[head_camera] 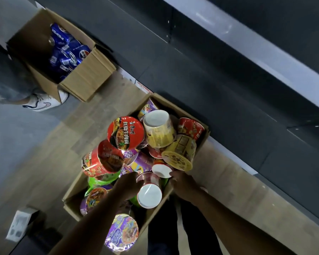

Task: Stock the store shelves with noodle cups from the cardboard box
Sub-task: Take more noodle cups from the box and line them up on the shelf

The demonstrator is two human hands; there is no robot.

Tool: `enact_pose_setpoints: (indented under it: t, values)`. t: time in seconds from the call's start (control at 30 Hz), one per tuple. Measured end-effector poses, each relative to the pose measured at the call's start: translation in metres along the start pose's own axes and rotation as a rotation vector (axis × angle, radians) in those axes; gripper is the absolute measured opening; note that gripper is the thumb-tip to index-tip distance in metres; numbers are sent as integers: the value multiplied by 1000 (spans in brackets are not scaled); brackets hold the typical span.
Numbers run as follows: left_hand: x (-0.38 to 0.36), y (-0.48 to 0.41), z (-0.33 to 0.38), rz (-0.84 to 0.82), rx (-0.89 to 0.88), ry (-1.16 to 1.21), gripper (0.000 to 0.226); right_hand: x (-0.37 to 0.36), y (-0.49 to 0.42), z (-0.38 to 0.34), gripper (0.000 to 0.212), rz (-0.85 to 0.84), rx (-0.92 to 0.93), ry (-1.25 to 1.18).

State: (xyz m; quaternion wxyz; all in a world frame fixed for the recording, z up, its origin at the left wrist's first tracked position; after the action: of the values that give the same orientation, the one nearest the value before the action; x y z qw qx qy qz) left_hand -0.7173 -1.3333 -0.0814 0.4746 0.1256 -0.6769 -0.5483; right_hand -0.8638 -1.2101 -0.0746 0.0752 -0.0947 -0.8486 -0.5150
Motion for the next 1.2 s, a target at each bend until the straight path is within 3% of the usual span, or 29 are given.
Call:
enact_pose_setpoints:
  t: [0.47,0.63,0.9,1.0,1.2]
  values:
    - [-98,-81,-23,-92,221,266,62,-63,-80,46,37,-83,-103,-263]
    - [-120,-93,-15,-155,319,373,66,-79,-92,52,36,-126,-45,-345]
    - [-121,-89,-3,-195,397,479,63,-104,-94,63,50,-231,-107,-319]
    - [-121,-86,-4,-192,402,493,66,-106,-87,65,53,-222,-122,-339]
    - [-119,-72,-10,-207,420,501,79,-99,-77,57,37,-119,-12,-430]
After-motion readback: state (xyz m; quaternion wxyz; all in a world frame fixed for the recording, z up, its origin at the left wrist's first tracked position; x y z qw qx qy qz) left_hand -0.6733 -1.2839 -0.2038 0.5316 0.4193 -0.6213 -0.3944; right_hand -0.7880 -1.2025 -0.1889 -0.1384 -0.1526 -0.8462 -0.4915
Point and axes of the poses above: each hand's wrist, its own y-axis away from the middle knuckle, its own x-axis out of the back of the hand, z = x × y, the point moved 7 cm from there along -y, towards the middle knuckle, and after that the axes turned 15 degrees about -y, right-handed, at the moved point
